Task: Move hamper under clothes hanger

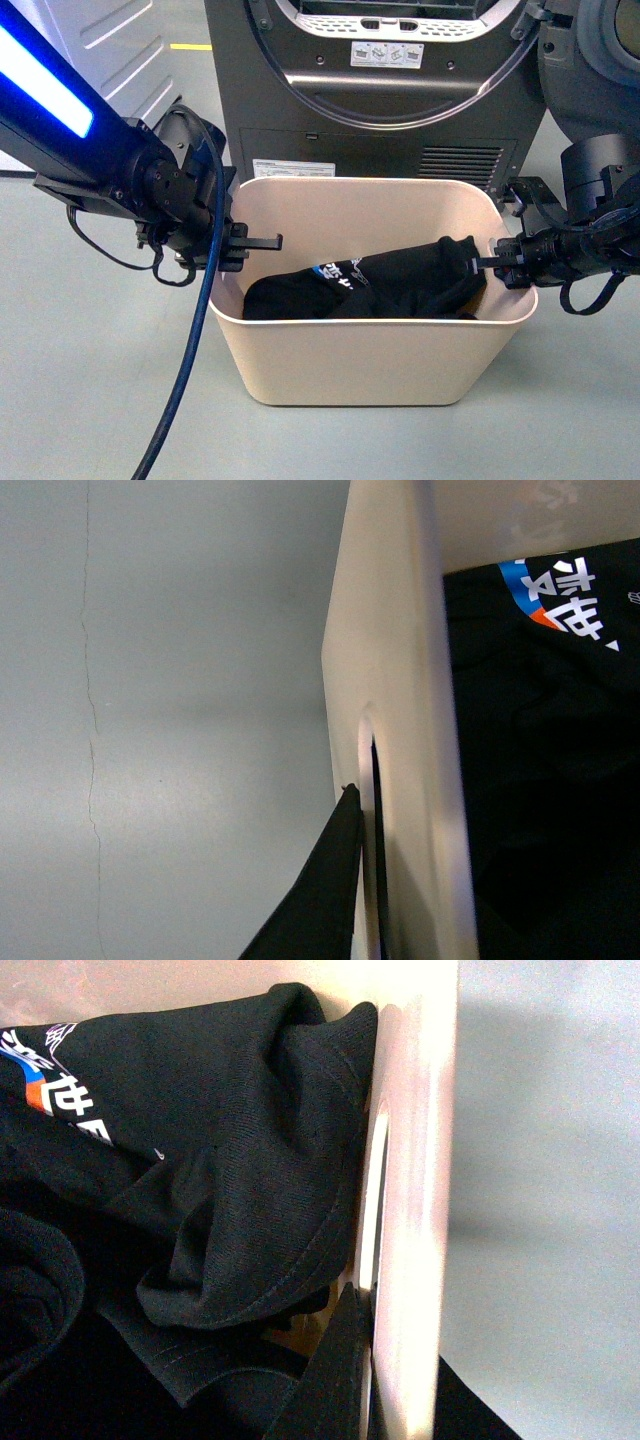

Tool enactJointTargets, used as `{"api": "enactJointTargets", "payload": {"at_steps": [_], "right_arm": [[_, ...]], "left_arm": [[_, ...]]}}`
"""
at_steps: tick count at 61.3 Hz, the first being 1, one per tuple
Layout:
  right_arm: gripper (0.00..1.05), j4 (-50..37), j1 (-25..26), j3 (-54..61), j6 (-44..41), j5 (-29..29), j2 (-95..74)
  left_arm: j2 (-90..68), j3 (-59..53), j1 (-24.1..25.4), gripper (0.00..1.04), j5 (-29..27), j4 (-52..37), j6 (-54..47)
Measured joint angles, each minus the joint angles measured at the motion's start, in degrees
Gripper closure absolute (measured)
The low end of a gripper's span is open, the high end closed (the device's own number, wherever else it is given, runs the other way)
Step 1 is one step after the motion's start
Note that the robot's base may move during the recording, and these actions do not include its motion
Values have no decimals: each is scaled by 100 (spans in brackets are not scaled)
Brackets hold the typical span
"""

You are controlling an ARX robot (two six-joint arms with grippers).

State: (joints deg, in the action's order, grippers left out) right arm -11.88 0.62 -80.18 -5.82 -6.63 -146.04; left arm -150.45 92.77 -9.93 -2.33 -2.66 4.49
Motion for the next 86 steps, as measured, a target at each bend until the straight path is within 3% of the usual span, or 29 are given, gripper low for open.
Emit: {"api": "enactJointTargets", "payload": {"at_steps": [86], "right_arm": [[102, 197, 37, 238, -63, 31, 859]], "left_arm": [[658, -160, -37, 97, 15, 166, 2]]}}
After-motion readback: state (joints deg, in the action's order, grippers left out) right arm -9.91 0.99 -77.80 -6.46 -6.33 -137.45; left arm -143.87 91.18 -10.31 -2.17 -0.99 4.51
